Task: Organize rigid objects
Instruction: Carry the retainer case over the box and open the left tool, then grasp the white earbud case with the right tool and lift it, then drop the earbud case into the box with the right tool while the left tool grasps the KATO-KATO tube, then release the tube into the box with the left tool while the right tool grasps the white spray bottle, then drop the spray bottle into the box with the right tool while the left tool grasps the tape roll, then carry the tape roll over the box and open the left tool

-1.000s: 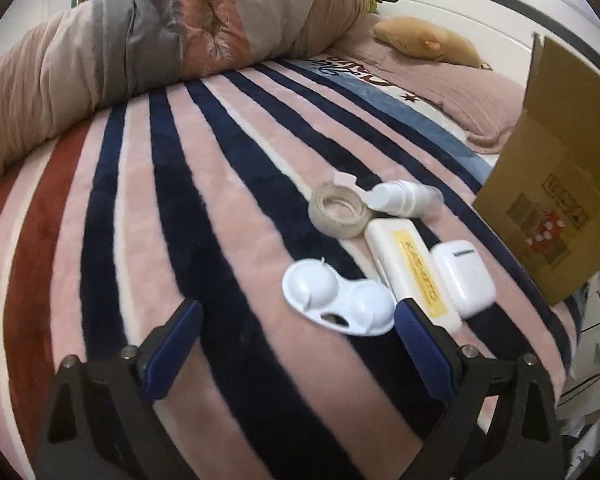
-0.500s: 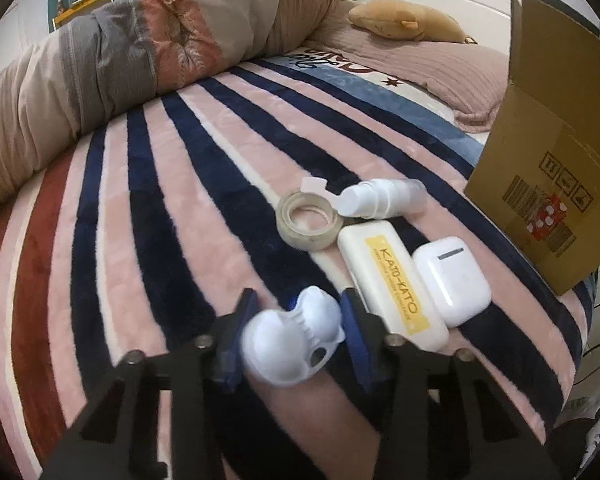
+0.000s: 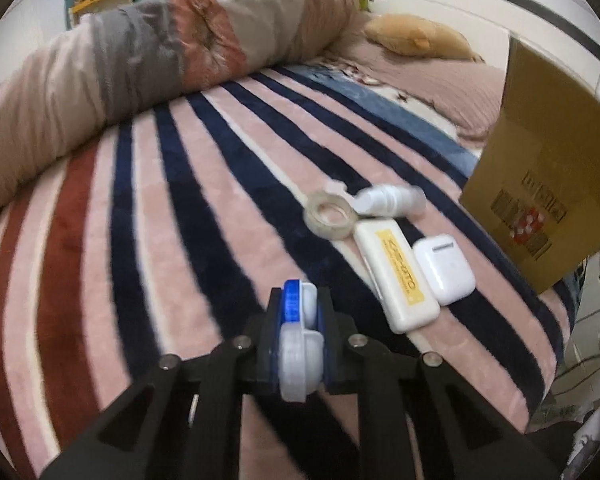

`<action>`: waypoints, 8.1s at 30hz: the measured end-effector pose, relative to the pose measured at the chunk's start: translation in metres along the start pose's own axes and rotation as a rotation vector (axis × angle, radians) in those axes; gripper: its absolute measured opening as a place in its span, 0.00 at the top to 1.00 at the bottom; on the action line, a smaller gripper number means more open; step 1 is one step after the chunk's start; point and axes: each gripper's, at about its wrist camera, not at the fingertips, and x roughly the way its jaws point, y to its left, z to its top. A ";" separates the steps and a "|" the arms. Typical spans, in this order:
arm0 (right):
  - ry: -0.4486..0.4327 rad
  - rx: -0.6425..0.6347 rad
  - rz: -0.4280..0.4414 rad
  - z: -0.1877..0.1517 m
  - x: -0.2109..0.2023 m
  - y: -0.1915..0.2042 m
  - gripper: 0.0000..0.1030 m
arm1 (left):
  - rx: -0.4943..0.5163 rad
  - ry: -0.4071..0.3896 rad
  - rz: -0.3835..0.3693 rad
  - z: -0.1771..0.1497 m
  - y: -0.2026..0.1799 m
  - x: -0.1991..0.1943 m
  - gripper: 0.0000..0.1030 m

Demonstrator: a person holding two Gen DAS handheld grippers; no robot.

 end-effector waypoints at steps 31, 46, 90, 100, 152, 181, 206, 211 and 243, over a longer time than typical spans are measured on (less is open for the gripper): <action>0.088 0.043 -0.170 -0.049 0.178 0.025 0.40 | 0.277 0.068 -0.354 0.135 -0.200 -0.088 0.88; 0.080 0.030 -0.090 -0.057 0.160 0.032 0.56 | 0.221 0.079 -0.378 0.133 -0.191 -0.082 0.30; 0.014 -0.056 0.066 -0.047 0.140 0.063 0.47 | -0.220 -0.051 -0.135 -0.012 0.050 -0.093 0.25; -0.206 -0.019 0.002 0.016 -0.012 0.035 0.47 | -0.190 0.007 -0.147 -0.008 0.024 -0.040 0.25; 0.066 0.056 -0.329 0.006 0.201 0.031 0.36 | 0.263 0.000 -0.352 0.147 -0.196 -0.129 0.69; 0.064 0.117 0.017 -0.016 0.192 0.014 0.78 | -0.059 -0.065 -0.180 0.091 -0.034 -0.136 0.39; 0.004 -0.013 0.058 -0.015 0.139 0.056 0.81 | -0.256 -0.034 -0.118 0.013 0.054 -0.096 0.39; -0.129 -0.008 0.092 0.018 0.040 0.058 0.81 | -0.249 -0.011 -0.112 0.015 0.052 -0.080 0.39; 0.102 0.073 -0.061 -0.018 -0.004 -0.099 0.61 | 0.011 0.003 0.080 0.077 -0.020 0.035 0.63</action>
